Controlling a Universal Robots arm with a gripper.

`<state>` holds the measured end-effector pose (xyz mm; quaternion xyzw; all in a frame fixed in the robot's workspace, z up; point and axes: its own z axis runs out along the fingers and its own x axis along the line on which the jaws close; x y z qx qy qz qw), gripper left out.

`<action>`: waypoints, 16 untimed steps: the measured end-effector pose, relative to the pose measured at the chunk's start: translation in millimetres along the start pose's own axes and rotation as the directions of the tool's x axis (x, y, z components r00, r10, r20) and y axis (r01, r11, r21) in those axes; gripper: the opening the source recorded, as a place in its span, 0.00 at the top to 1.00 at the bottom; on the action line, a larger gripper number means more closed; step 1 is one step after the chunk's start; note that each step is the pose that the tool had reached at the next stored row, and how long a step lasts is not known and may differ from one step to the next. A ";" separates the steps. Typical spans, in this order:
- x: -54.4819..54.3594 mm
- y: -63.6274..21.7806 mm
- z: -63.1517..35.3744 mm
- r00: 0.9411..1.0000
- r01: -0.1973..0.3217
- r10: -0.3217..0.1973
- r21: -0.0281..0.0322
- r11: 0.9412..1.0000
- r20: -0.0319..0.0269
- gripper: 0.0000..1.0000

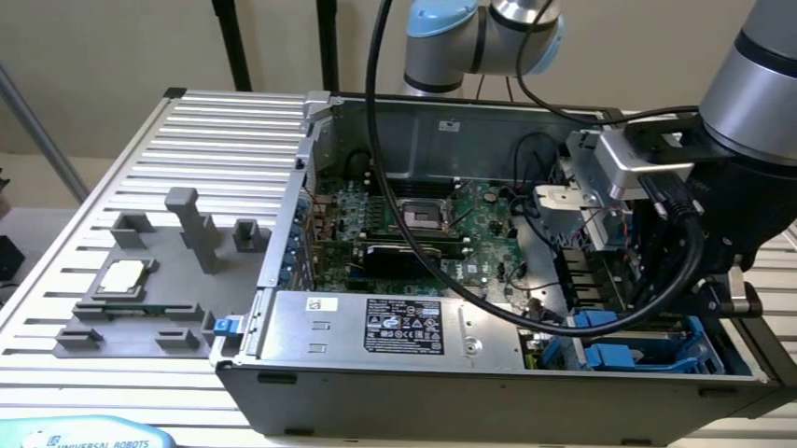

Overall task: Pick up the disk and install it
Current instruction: 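Insert the second disk wire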

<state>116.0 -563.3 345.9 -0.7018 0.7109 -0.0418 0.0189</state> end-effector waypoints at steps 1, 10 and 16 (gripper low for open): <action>0.1 0.0 0.3 1.000 0.000 0.000 0.000 1.000 0.000 0.84; 0.2 0.3 2.8 1.000 0.006 -0.006 0.007 1.000 0.000 0.84; 0.1 0.5 4.9 1.000 0.011 -0.011 0.010 1.000 0.001 0.84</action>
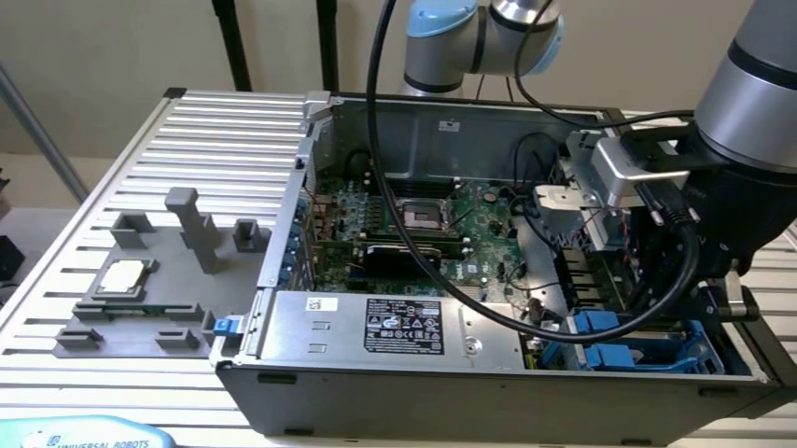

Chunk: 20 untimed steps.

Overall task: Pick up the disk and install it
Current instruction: 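Insert the second disk wire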

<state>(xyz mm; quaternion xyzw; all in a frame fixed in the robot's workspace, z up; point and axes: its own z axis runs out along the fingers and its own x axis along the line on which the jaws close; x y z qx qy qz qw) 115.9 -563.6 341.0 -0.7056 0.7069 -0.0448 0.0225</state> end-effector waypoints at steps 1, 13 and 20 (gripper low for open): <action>0.0 0.0 0.4 1.000 0.001 -0.001 0.000 1.000 0.000 0.84; 0.0 0.6 6.1 1.000 0.005 -0.005 0.001 1.000 0.001 0.82; 0.3 2.6 0.3 1.000 0.005 -0.005 0.001 1.000 0.000 0.76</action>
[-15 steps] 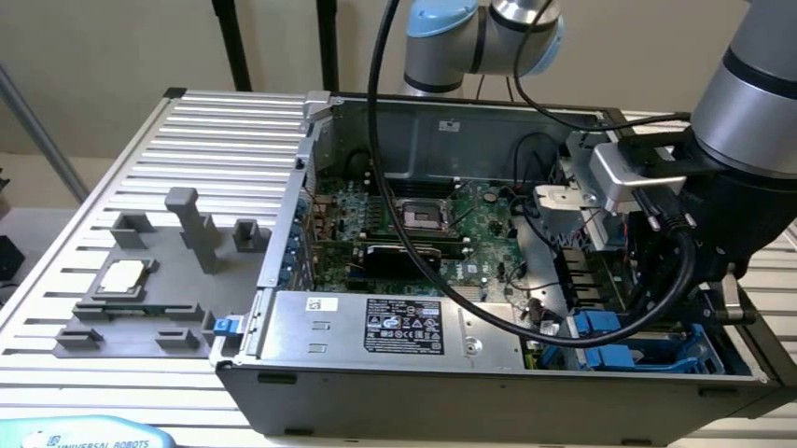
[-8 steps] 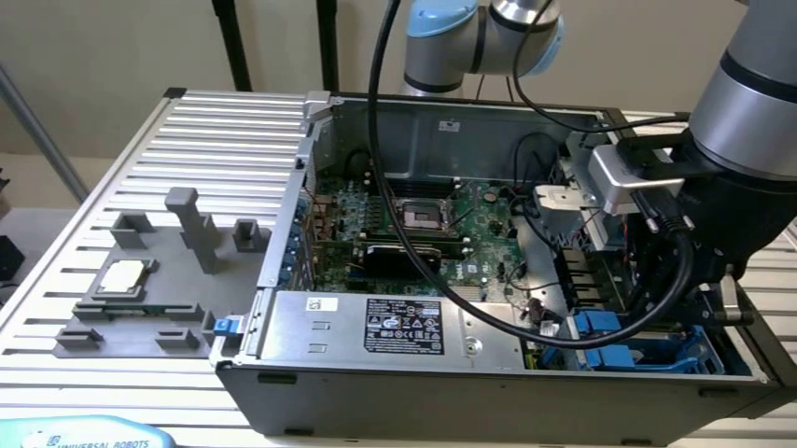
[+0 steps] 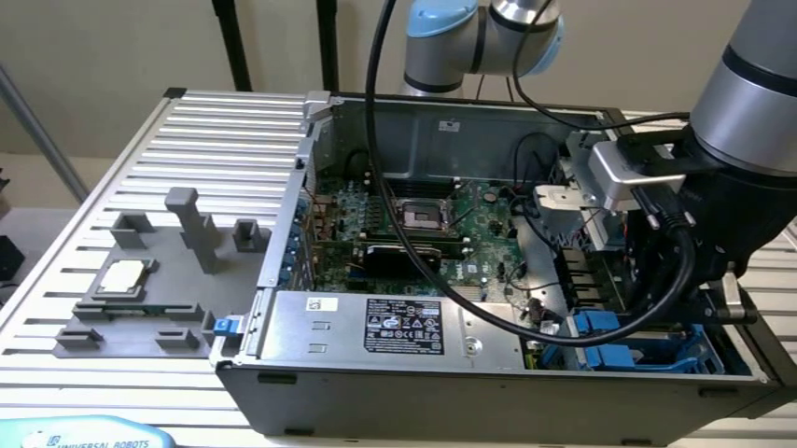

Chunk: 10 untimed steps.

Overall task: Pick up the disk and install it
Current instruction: 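Insert the second disk wire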

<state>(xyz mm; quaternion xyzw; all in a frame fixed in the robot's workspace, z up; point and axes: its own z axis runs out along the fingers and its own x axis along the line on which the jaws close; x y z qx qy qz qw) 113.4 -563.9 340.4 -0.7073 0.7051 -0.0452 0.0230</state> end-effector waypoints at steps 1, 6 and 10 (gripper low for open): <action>0.0 1.3 -0.7 1.000 0.000 0.000 0.000 1.000 0.000 0.76; 0.2 11.7 -2.9 1.000 0.000 0.000 0.000 1.000 0.000 0.76; 0.2 14.1 -3.1 1.000 0.000 0.000 0.000 1.000 0.000 0.76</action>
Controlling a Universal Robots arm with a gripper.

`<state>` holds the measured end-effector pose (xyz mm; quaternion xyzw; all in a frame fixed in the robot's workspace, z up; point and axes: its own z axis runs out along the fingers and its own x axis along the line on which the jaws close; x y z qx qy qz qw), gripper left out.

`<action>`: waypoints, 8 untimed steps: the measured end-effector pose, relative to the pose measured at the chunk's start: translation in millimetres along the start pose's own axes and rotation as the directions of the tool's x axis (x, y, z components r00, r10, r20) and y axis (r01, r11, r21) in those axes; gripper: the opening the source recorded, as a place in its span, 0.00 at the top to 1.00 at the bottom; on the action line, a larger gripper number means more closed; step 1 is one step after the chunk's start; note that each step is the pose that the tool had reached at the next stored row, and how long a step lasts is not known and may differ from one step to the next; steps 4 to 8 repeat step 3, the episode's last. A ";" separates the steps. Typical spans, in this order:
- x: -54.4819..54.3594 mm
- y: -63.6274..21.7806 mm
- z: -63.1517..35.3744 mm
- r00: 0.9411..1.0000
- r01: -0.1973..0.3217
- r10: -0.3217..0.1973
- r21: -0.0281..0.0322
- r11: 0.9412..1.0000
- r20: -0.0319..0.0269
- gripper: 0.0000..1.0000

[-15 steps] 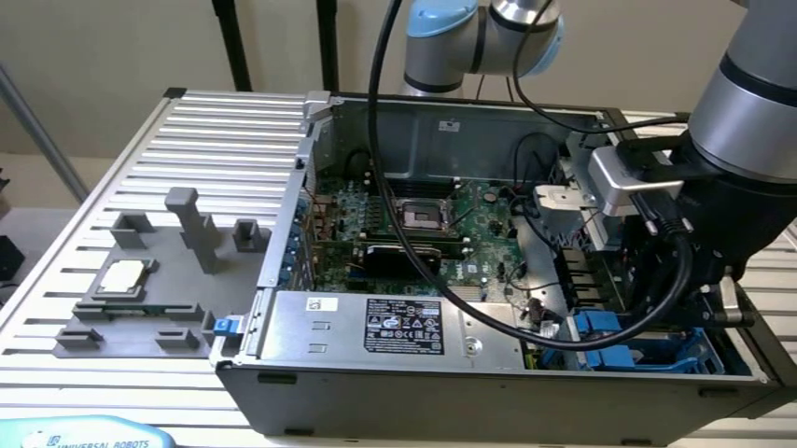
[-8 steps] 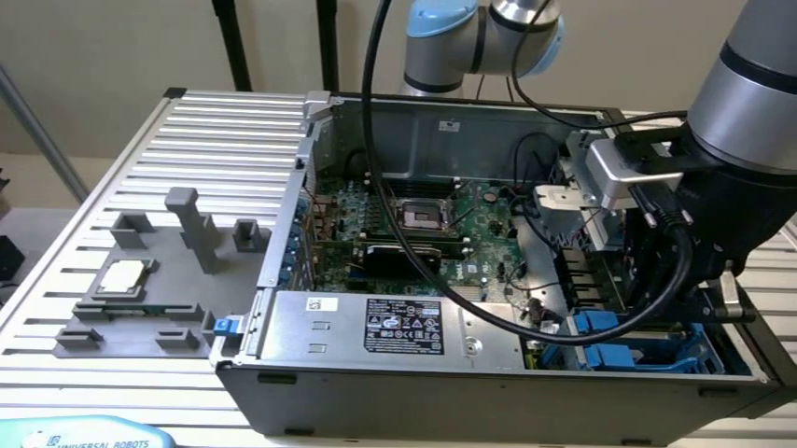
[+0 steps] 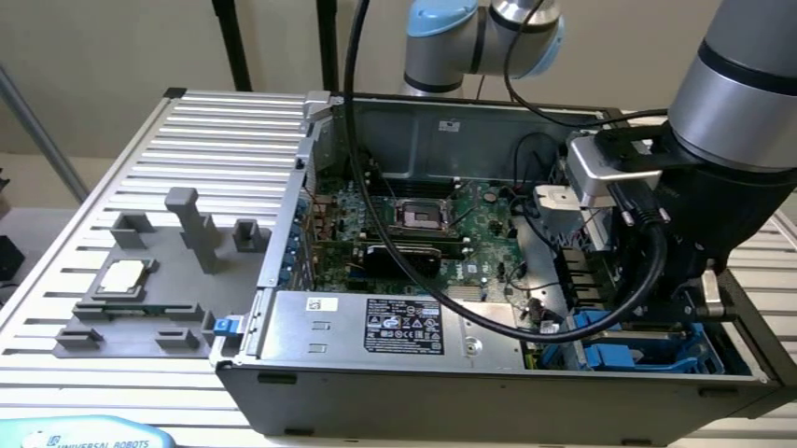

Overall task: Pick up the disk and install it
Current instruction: 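Insert the second disk wire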

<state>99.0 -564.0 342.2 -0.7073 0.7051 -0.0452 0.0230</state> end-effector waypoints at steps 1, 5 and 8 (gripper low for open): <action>0.0 0.0 -0.1 1.000 0.000 0.000 0.000 1.000 0.000 0.76; 0.0 0.0 0.0 1.000 0.000 0.000 0.000 1.000 0.000 0.76; 0.0 0.0 0.0 1.000 0.000 0.000 0.000 1.000 0.000 0.76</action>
